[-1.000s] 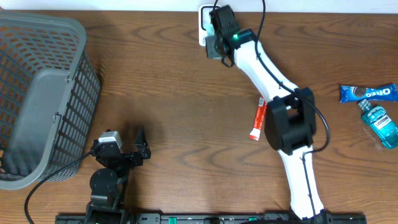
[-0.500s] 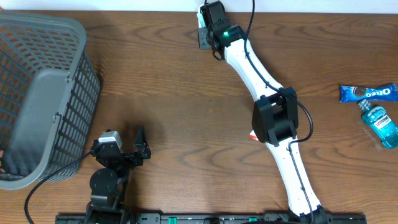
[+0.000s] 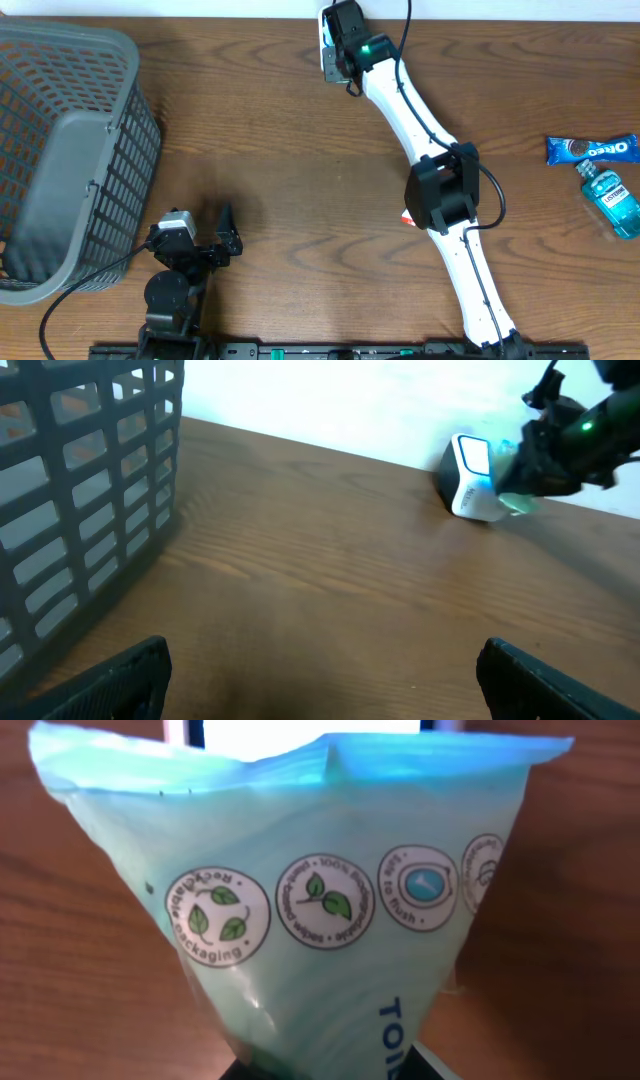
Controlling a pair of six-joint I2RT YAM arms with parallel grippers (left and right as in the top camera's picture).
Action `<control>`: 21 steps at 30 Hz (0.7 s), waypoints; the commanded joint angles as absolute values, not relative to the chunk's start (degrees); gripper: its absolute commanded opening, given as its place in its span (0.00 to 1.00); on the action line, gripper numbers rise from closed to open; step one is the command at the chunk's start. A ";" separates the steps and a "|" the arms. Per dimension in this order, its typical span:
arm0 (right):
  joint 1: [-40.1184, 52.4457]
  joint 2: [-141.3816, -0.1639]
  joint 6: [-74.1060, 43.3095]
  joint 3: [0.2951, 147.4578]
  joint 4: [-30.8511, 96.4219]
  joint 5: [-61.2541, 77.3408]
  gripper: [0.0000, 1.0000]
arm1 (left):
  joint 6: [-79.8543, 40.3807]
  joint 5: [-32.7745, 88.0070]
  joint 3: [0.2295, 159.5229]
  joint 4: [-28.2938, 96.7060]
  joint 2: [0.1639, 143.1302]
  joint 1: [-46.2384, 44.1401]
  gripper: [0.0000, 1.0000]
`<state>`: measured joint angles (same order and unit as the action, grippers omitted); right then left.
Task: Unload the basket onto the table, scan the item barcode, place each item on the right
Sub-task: 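Lift the wipes pack up to the scanner with the right gripper, then carry the wipes pack to the right edge near the Oreo pack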
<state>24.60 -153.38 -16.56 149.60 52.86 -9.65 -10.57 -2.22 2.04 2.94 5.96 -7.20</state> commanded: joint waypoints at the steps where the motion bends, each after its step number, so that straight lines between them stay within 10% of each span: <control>1: 23.75 -153.62 -16.05 158.19 58.67 -11.92 0.01 | -10.83 -2.55 0.23 3.77 5.87 -7.03 0.98; 13: 16.78 -152.35 -15.25 179.89 97.47 -25.69 0.01 | -10.83 -2.55 0.23 3.79 5.87 -7.03 0.98; 21: 6.52 -152.64 -22.52 172.44 96.68 -30.15 0.01 | -10.83 -2.55 0.23 3.77 5.87 -7.03 0.98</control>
<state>10.04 -153.34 -18.09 175.59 96.86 -25.76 -10.57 -2.22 2.04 2.94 5.96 -7.20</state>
